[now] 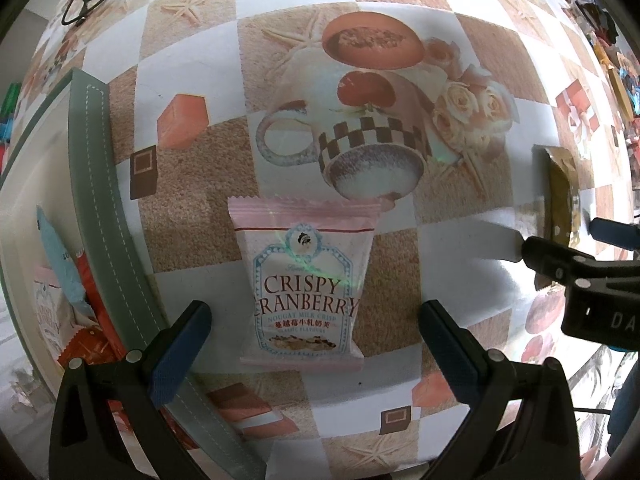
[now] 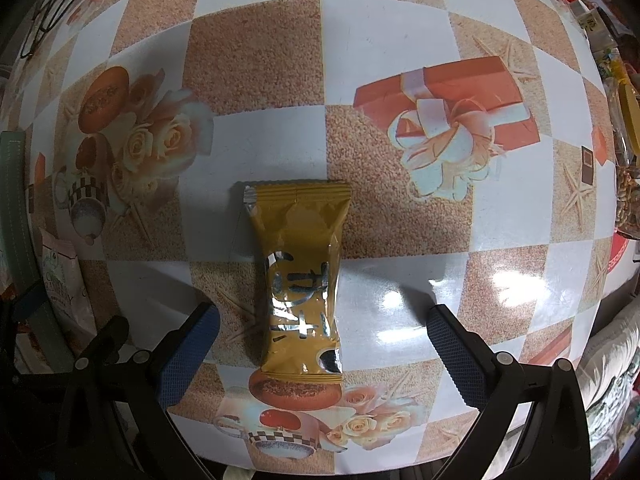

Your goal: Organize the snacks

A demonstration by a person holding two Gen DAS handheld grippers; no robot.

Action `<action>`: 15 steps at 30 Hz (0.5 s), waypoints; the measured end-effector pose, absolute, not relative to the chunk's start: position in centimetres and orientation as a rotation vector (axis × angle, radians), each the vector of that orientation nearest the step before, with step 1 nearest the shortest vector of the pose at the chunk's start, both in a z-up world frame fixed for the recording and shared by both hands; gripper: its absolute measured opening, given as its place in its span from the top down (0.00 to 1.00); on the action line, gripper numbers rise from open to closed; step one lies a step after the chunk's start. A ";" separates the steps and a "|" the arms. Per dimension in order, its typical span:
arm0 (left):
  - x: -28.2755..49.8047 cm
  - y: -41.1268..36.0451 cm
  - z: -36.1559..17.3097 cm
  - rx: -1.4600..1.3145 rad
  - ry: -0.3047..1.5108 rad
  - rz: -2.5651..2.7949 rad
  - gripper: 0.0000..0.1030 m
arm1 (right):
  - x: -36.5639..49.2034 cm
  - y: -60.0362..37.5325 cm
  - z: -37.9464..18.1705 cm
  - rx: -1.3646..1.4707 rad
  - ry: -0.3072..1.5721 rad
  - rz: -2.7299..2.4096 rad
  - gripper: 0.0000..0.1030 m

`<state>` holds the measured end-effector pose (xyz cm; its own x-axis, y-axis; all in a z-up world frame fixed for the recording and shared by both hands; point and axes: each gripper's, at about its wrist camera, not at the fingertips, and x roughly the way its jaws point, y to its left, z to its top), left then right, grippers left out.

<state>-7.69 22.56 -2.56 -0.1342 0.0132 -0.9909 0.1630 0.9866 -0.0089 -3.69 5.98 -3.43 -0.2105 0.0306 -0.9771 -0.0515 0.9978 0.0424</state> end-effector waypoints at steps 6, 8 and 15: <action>-7.5 22.4 -2.7 0.145 1.719 -0.139 0.00 | -3.7 5.9 -3.4 -0.014 1.777 0.074 0.00; -7.4 22.3 -2.8 0.149 1.721 -0.143 0.00 | -3.7 5.9 -3.4 -0.014 1.775 0.073 0.00; -7.6 22.2 -2.7 0.153 1.712 -0.149 0.00 | -3.9 5.9 -3.2 -0.012 1.756 0.072 0.00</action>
